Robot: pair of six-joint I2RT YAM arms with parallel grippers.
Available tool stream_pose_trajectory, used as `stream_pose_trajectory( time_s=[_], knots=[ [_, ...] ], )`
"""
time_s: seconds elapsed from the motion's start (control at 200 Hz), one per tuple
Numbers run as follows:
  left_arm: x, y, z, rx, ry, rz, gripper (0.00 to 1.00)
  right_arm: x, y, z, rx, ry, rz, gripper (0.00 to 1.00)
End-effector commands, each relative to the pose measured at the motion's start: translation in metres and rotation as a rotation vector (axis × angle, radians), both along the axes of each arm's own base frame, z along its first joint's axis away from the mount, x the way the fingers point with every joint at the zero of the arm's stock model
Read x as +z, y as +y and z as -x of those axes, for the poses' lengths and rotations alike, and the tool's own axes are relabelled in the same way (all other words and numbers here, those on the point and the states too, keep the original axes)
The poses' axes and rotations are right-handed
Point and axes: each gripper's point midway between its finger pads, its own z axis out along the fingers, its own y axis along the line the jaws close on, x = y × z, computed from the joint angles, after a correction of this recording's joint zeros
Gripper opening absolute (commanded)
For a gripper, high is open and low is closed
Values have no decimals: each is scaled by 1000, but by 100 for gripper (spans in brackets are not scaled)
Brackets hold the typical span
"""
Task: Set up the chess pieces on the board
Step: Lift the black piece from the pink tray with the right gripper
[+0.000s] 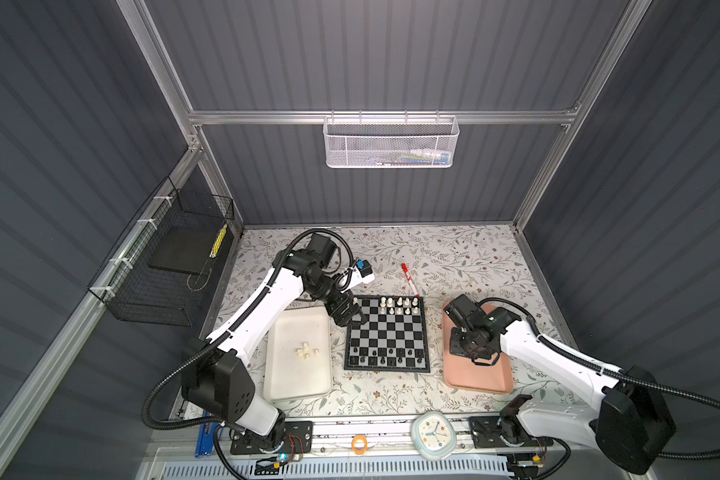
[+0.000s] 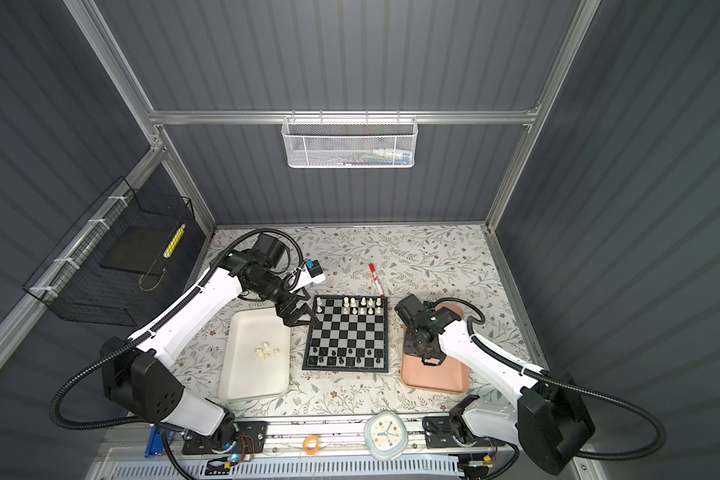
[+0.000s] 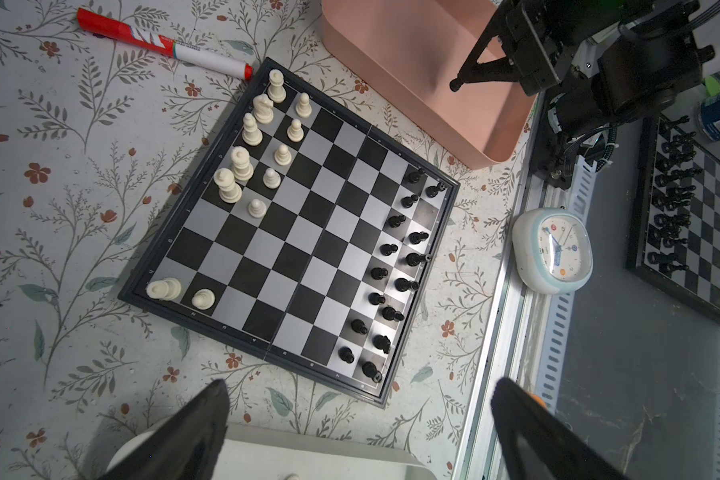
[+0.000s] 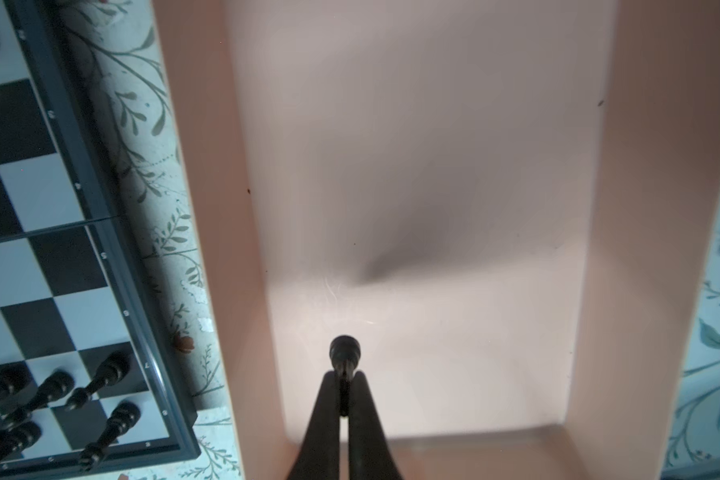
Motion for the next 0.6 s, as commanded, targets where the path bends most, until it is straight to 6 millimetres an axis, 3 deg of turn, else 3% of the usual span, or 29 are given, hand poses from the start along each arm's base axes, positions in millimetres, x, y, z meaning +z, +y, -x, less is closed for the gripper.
stream_pose_trajectory(
  time_s=[0.0, 0.595],
  knots=[
    [-10, -1, 11, -11, 55, 6, 100, 8, -1, 0, 2, -11, 14, 0],
    [-19, -1, 4, -4, 74, -29, 100, 22, 10, 1, 63, -21, 13, 0]
  ],
)
